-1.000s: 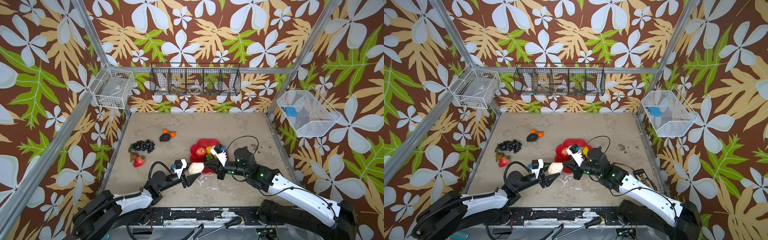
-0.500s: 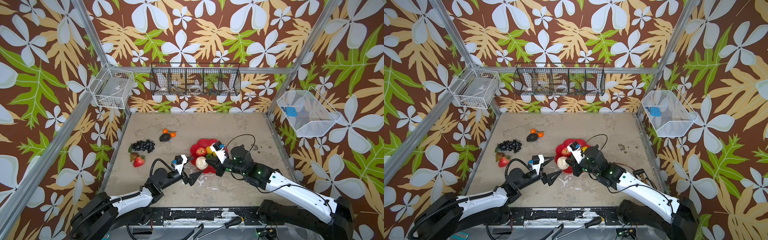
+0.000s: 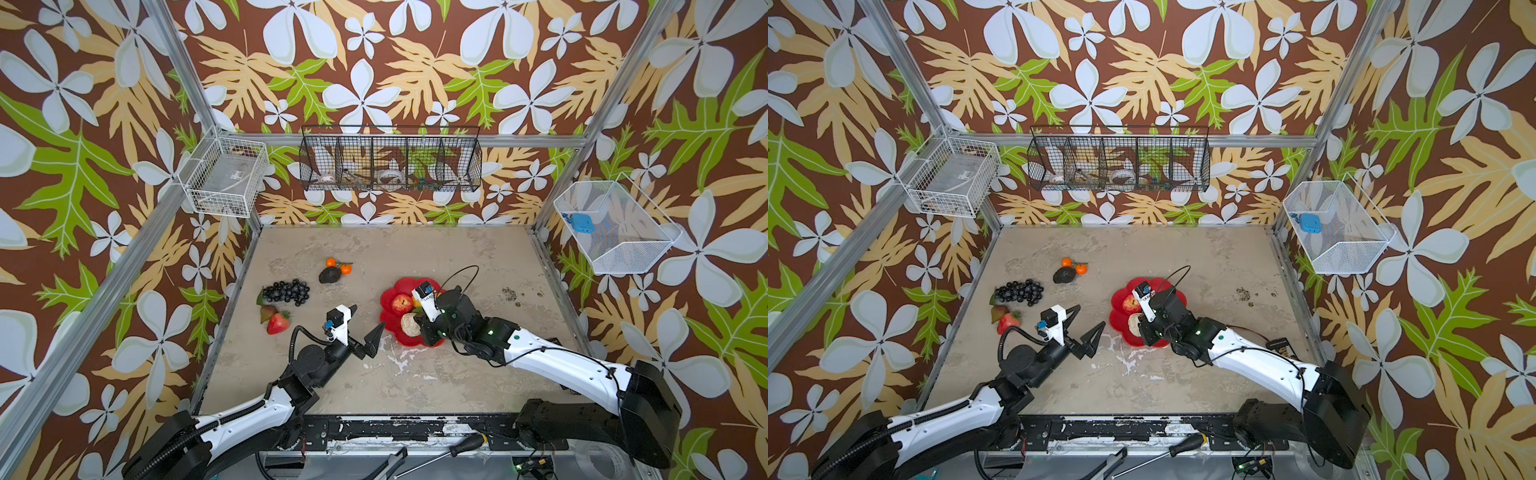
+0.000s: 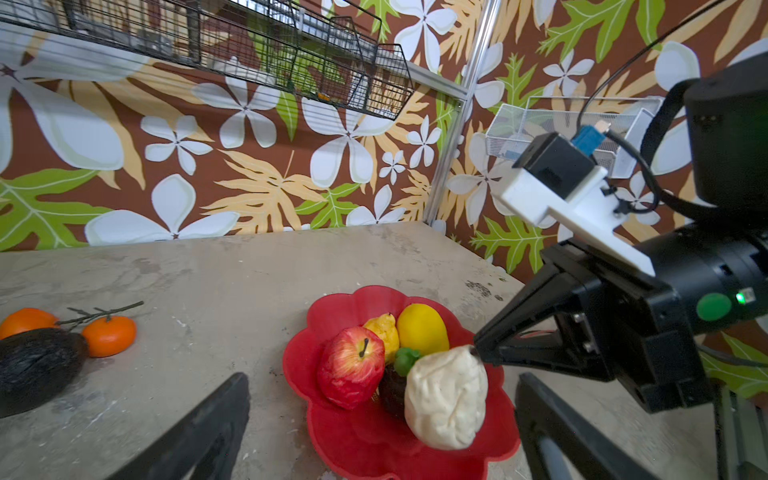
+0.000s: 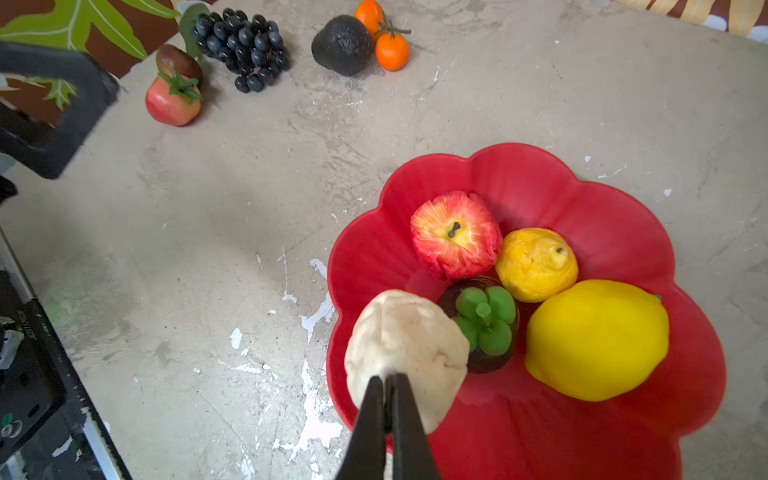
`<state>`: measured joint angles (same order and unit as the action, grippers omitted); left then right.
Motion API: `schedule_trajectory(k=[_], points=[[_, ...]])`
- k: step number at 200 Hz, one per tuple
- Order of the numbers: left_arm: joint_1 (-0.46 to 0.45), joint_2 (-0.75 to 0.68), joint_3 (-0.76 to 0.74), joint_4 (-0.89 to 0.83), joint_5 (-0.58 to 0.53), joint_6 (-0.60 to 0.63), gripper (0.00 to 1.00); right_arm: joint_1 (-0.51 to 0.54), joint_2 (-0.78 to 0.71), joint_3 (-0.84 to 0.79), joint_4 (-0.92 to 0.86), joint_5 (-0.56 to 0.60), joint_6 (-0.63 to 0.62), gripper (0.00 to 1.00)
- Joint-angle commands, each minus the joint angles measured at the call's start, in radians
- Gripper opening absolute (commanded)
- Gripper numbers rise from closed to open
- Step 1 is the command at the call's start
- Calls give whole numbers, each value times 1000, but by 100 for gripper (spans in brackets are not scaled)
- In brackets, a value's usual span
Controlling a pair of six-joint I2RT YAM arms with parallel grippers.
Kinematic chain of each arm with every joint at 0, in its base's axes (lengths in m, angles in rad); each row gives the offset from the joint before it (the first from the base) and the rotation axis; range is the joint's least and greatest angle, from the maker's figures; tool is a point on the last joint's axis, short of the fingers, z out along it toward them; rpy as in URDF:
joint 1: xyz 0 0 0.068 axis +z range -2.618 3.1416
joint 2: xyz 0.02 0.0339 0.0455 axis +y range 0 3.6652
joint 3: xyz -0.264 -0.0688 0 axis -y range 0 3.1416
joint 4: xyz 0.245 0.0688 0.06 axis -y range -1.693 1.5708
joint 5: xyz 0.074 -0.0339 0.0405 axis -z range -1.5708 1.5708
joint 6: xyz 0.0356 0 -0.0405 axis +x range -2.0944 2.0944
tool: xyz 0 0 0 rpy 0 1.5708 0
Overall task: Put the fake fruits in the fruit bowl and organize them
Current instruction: 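Carry the pear over the plate with the right gripper while the left gripper withdraws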
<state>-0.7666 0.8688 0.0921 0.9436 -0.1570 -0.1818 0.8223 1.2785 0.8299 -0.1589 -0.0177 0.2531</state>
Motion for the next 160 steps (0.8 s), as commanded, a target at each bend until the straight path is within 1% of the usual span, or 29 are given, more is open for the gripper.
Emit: schedule_trajectory(k=[1,63,105,160], points=[[1,-1,-6,10,-72,4,100,0,33,16,36,16,5,0],[1,6,-7,12,-84,1,100,0,103,34,77,3,-5,0],[1,1,-11,14,-93,-2,100,1,160,71,71,27,-31,0],[1,-2,-12,17,-92,-5,100,34,242,125,58,114,-44,0]])
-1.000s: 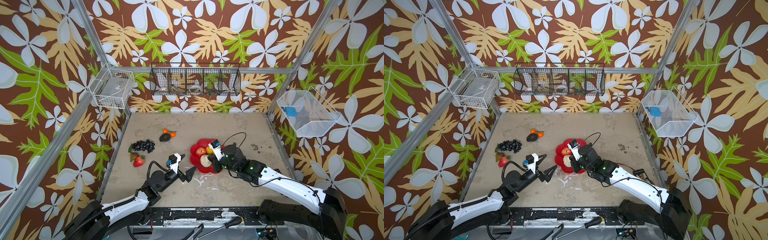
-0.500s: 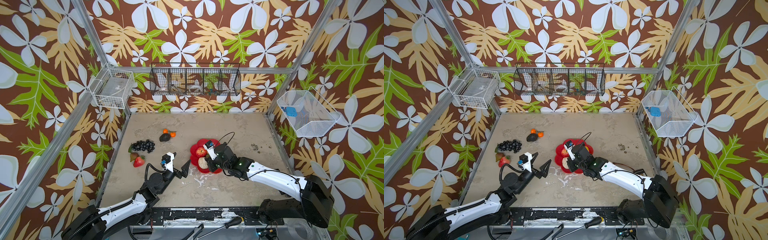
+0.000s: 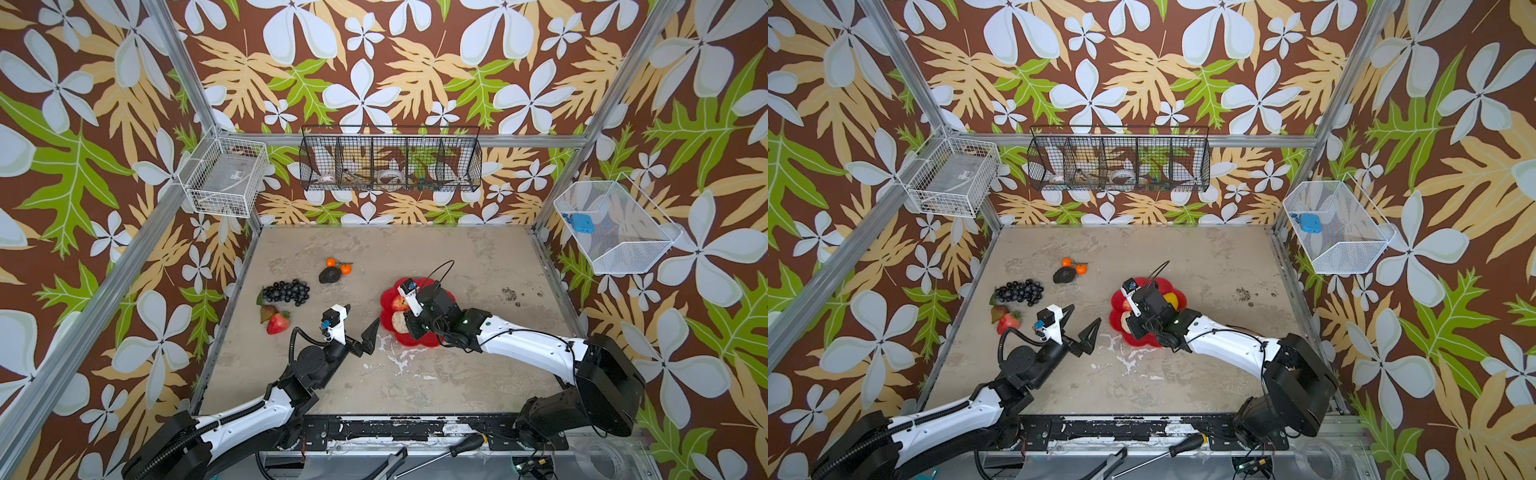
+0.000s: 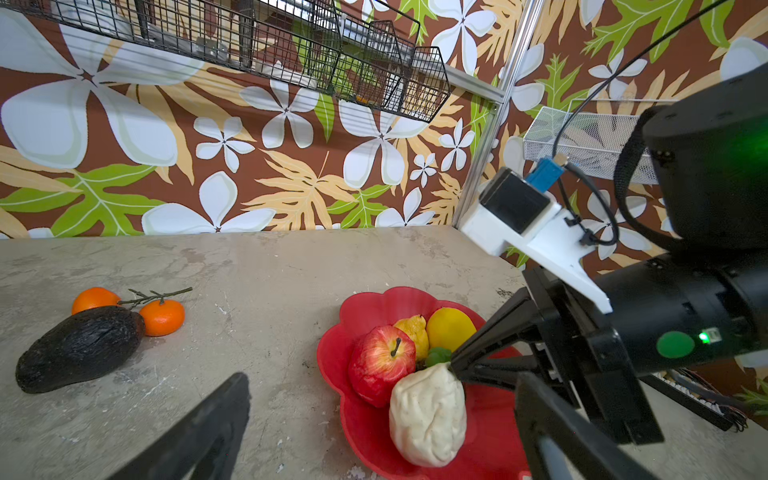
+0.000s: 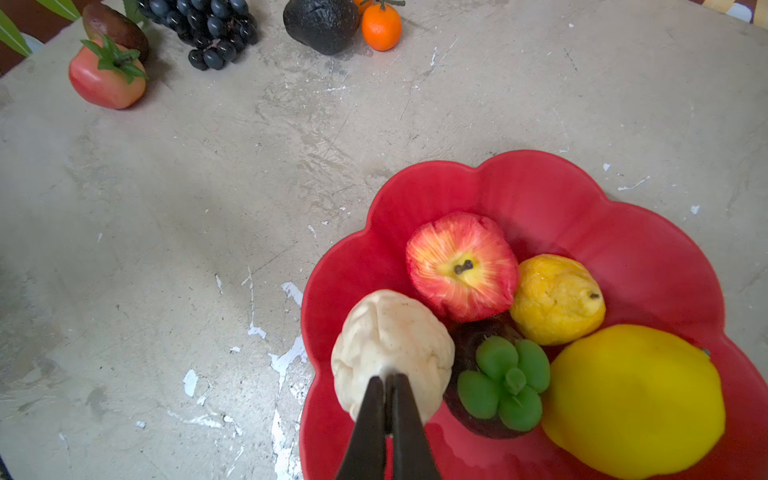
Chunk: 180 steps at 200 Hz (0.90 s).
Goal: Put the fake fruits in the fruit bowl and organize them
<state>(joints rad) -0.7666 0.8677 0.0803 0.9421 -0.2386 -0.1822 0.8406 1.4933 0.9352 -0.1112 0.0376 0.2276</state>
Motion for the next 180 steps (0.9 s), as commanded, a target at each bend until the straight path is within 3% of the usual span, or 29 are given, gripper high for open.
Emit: schedule_trajectory(k=[1,99,180], points=[[1,0,-1,18,-10,-5,100,17,28,20,10,62,-19,0],[1,12,-2,29,-14,-2,100,39,105,65,2,168,-19,0],[1,-5,-7,23,-36,0,100,40,70,67,-2,159,-13,33]])
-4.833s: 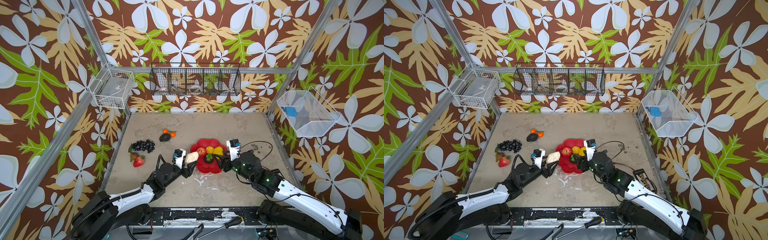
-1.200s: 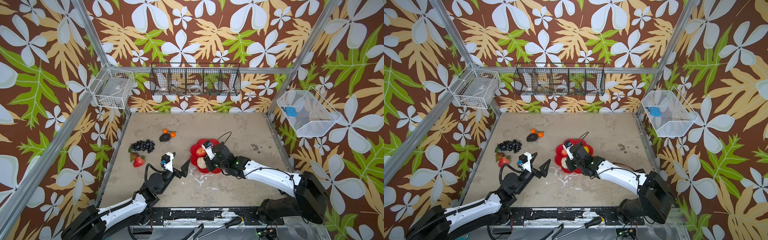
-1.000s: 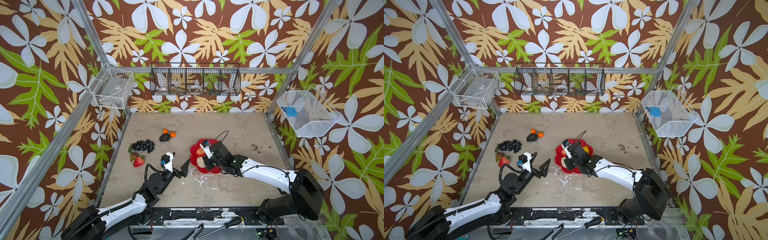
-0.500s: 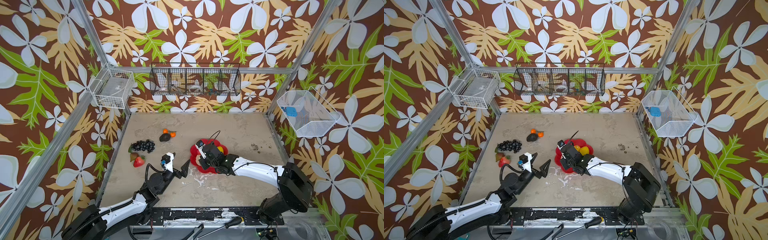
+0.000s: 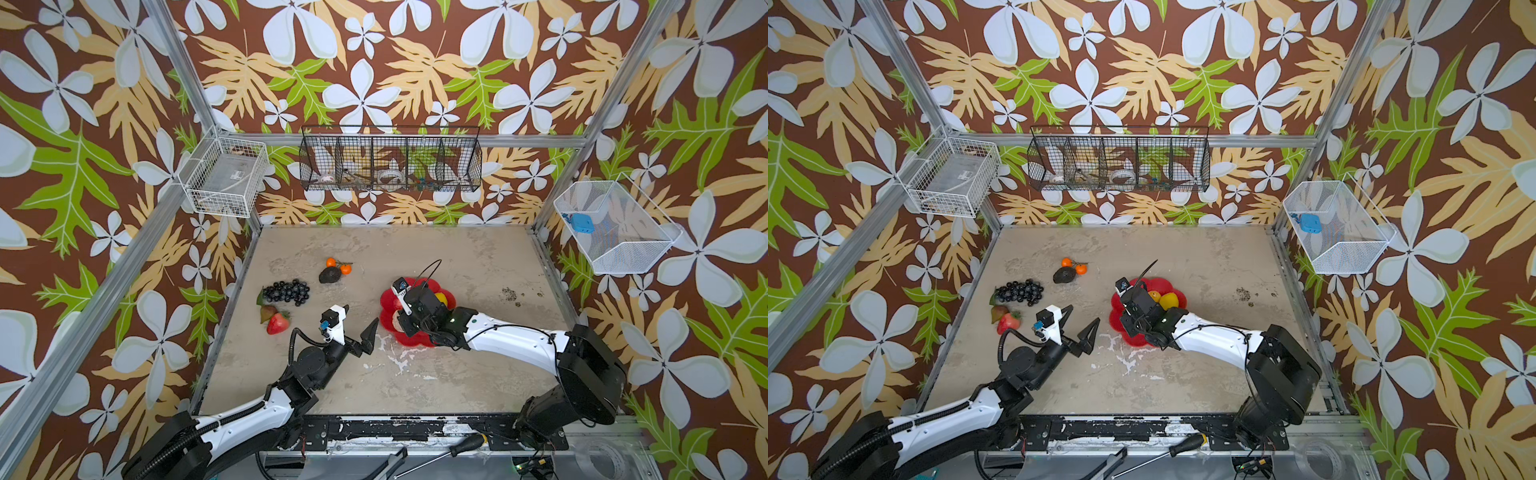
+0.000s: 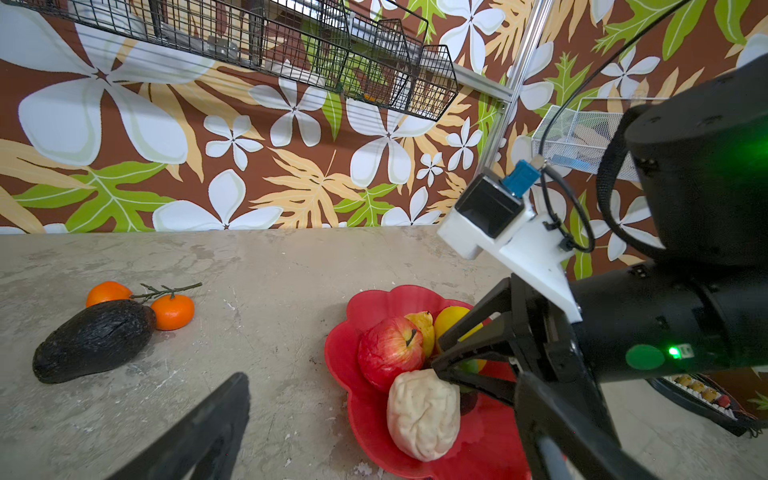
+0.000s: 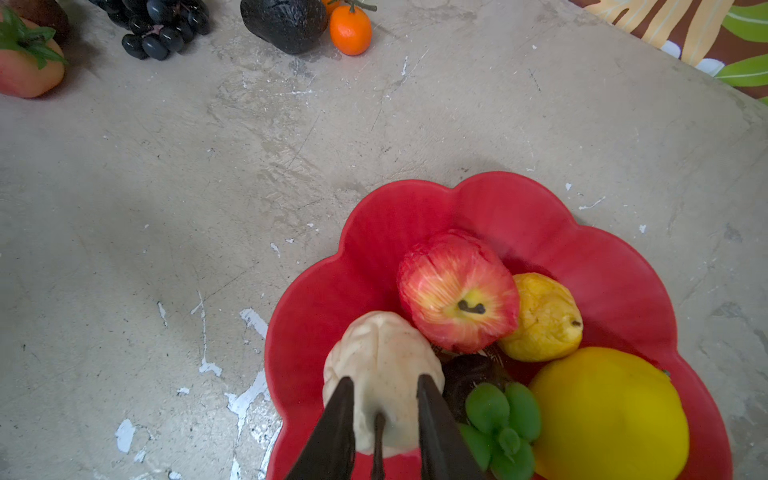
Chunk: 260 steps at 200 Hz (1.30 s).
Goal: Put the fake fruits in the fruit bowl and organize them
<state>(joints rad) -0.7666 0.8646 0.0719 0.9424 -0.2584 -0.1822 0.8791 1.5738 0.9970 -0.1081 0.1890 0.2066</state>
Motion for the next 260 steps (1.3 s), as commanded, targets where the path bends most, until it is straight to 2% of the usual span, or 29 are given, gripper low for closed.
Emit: schedule_trajectory(k=[1,49,85,142,192,210,226,241,260], points=[[1,-2,1,22,-16,0,100,1,-11,5,-5,7,8,33],[1,-4,7,2,-30,-6,100,0,-43,4,-19,8,16,42],[3,11,57,-91,-51,-45,100,1,-151,10,-76,14,22,50],[7,107,268,-458,-38,-310,100,1,-504,-203,8,143,44,61],[16,116,452,-893,-321,-424,100,-3,-758,-430,136,254,130,69],[64,116,481,-992,-354,-470,100,-3,-815,-492,168,285,142,71],[147,119,494,-1071,-352,-526,100,-5,-852,-536,194,299,149,73],[225,145,534,-1163,-360,-560,100,-7,-865,-572,213,286,157,73],[274,193,591,-1265,-421,-566,100,-9,-861,-597,229,234,162,73]])
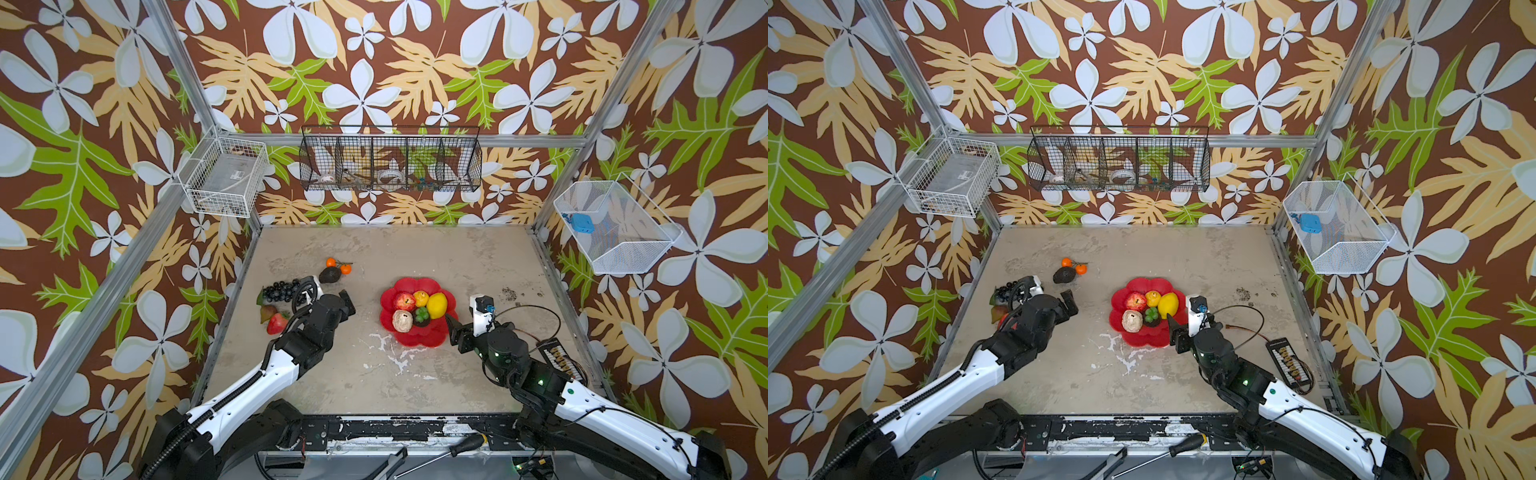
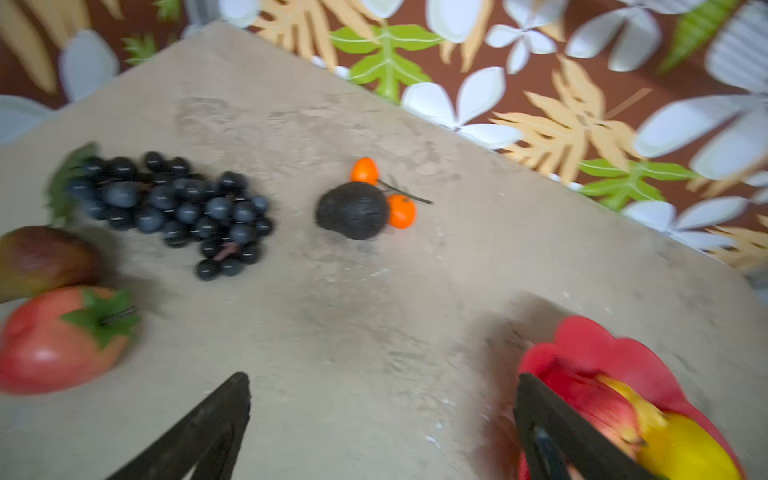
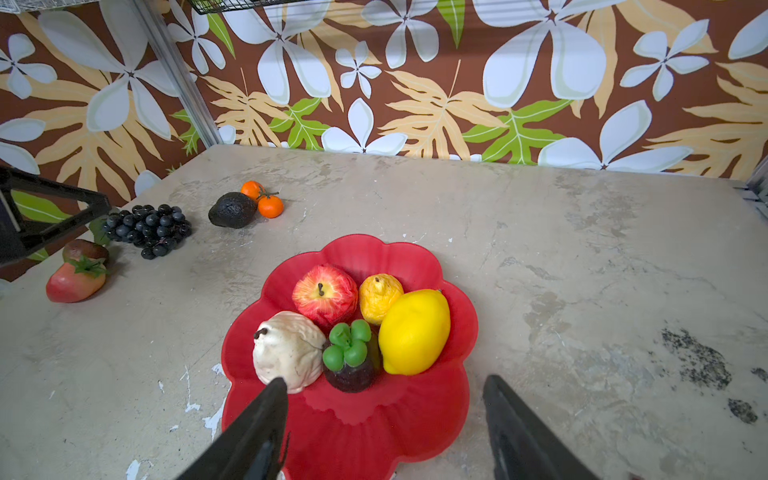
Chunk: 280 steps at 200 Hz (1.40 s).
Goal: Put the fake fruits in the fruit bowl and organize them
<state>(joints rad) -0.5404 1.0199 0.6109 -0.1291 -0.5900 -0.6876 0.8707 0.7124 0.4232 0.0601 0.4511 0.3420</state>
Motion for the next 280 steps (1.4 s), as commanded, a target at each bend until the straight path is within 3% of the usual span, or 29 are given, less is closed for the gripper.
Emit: schedule_trajectory(k=[1,15,32,99,184,280], points=[[51,41,55,-199,-92,-61,100,-1,1,-24,61,-29,27,73],[143,61,66,-252,-77,-98,100,-1,5,-34,58,-40,32,73],[303,42,21,-207,55,-94,100,-1,-3,-47,62,-38,34,73],[574,119,13,-112,133,-114,100,-1,-73,-77,63,-58,42,74],[618,303,75,-21,117,-99,100,-1,-117,-78,45,-61,48,74],[619,387,56,34,264,-105,100,-1,-100,-78,50,-55,46,74]])
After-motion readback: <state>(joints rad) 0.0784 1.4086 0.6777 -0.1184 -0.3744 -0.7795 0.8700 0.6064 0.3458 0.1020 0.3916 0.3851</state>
